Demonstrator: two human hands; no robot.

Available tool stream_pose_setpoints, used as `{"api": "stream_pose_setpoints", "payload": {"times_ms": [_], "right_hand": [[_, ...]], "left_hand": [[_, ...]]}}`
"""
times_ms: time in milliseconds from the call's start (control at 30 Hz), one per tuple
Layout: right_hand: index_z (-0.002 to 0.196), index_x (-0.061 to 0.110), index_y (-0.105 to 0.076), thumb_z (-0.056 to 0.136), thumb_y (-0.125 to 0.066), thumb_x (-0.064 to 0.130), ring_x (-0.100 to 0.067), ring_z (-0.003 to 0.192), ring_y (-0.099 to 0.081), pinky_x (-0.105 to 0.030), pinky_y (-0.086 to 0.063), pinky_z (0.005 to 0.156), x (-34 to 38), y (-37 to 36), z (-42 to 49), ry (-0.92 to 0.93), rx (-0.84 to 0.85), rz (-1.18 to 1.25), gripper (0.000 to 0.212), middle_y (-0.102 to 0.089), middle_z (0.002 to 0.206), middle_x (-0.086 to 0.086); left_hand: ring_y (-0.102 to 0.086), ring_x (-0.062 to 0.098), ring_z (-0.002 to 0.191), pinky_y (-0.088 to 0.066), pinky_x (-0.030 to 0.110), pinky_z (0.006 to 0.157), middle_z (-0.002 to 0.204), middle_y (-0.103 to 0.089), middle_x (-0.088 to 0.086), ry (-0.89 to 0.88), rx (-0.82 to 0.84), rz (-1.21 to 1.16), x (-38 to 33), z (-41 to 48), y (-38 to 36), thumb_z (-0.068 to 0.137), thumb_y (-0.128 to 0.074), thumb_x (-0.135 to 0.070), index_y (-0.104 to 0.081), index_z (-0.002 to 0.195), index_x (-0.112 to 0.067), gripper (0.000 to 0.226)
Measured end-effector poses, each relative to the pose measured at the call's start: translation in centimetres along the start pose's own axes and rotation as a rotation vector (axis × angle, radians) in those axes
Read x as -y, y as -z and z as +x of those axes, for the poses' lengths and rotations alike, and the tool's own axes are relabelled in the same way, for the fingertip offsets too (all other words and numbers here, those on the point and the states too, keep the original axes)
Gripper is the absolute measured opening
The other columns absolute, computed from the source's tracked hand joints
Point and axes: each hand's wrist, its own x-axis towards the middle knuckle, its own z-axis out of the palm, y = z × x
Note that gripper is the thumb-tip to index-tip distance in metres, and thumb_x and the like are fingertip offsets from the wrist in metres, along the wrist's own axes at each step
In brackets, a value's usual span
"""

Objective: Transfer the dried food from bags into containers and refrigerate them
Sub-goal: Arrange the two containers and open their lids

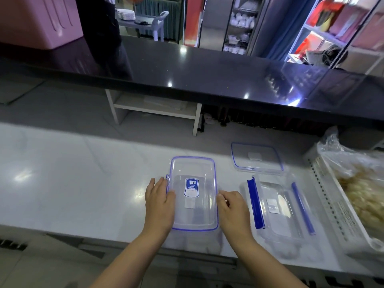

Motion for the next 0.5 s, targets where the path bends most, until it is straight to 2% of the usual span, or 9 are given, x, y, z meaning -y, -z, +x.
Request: {"api": "stream_pose_setpoints", "payload": {"times_ms": [67, 133, 200, 267, 367, 433, 500], "right_hand": [[0.091, 0.028, -0.064, 0.095, -0.049, 0.023, -0.011, 0.081, -0.063, -0.029, -0.058, 0.073, 1.6, 0.7, 0.1, -0.029, -0.001, 0.183, 0.017, -0.066, 0.091, 0.005], [0.093, 0.023, -0.065, 0.095, -0.05, 0.02, -0.009, 0.072, -0.063, -0.022, -0.054, 0.06, 3.4, 1.7, 1.1, -0.15, 0.052, 0.418, 0.016, -0.068, 0.083, 0.005], [0.09, 0.013, -0.063, 0.094, -0.052, 0.017, -0.009, 0.059, -0.057, -0.02, -0.046, 0.054, 5.3, 2.8, 2.8, -0.277, 0.133, 0.638, 0.013, -0.064, 0.07, 0.001], [0.082, 0.01, -0.06, 0.094, -0.052, 0.013, -0.008, 0.049, -0.049, -0.022, -0.043, 0.052, 7.1, 4.0, 4.7, -0.297, 0.177, 0.793, 0.015, -0.059, 0.058, 0.001], [0.082, 0.01, -0.061, 0.093, -0.052, 0.008, -0.011, 0.053, -0.048, -0.024, -0.044, 0.057, 9.4, 6.0, 7.2, -0.143, 0.186, 0.754, 0.014, -0.058, 0.062, -0.003], [0.081, 0.013, -0.063, 0.091, -0.056, 0.008, -0.012, 0.059, -0.053, -0.024, -0.047, 0.059, 10.6, 7.0, 8.7, 0.016, 0.168, 0.648, 0.013, -0.061, 0.069, -0.003], [0.078, 0.018, -0.065, 0.087, -0.062, 0.008, -0.008, 0.063, -0.058, -0.019, -0.051, 0.061, 11.2, 6.9, 10.1, 0.148, 0.152, 0.466, 0.014, -0.065, 0.072, 0.002]], "left_hand": [[-0.01, 0.008, 0.142, -0.018, 0.027, 0.107, 0.134, -0.043, -0.01, 0.019, -0.01, -0.101, -1.4, 0.1, 0.4, 0.099, -0.033, -0.013, -0.056, 0.116, -0.02, 0.029], [-0.014, 0.007, 0.14, -0.017, 0.022, 0.101, 0.123, -0.042, -0.018, -0.011, -0.017, -0.143, -2.9, 0.8, 0.9, 0.098, -0.032, -0.018, -0.054, 0.098, -0.033, 0.027], [-0.021, 0.009, 0.138, -0.02, 0.023, 0.101, 0.117, -0.046, -0.024, -0.052, -0.011, -0.176, -3.7, 2.0, 1.5, 0.096, -0.031, -0.024, -0.052, 0.095, -0.034, 0.024], [-0.033, 0.017, 0.133, -0.03, 0.032, 0.104, 0.115, -0.057, -0.02, -0.112, 0.007, -0.181, -3.8, 3.5, 1.9, 0.092, -0.031, -0.027, -0.061, 0.096, -0.027, 0.031], [-0.042, 0.023, 0.128, -0.032, 0.034, 0.108, 0.128, -0.058, -0.001, -0.098, -0.015, -0.033, -2.9, 5.3, 2.1, 0.093, -0.042, -0.02, -0.061, 0.121, -0.015, 0.034], [-0.04, 0.024, 0.129, -0.03, 0.033, 0.106, 0.133, -0.055, 0.007, -0.039, 0.017, 0.177, -1.4, 6.1, 1.9, 0.093, -0.049, -0.016, -0.056, 0.127, -0.01, 0.036], [-0.039, 0.026, 0.128, -0.031, 0.033, 0.103, 0.133, -0.055, 0.007, -0.009, 0.06, 0.288, -0.2, 6.3, 1.5, 0.091, -0.053, -0.019, -0.055, 0.129, -0.012, 0.039]]}}
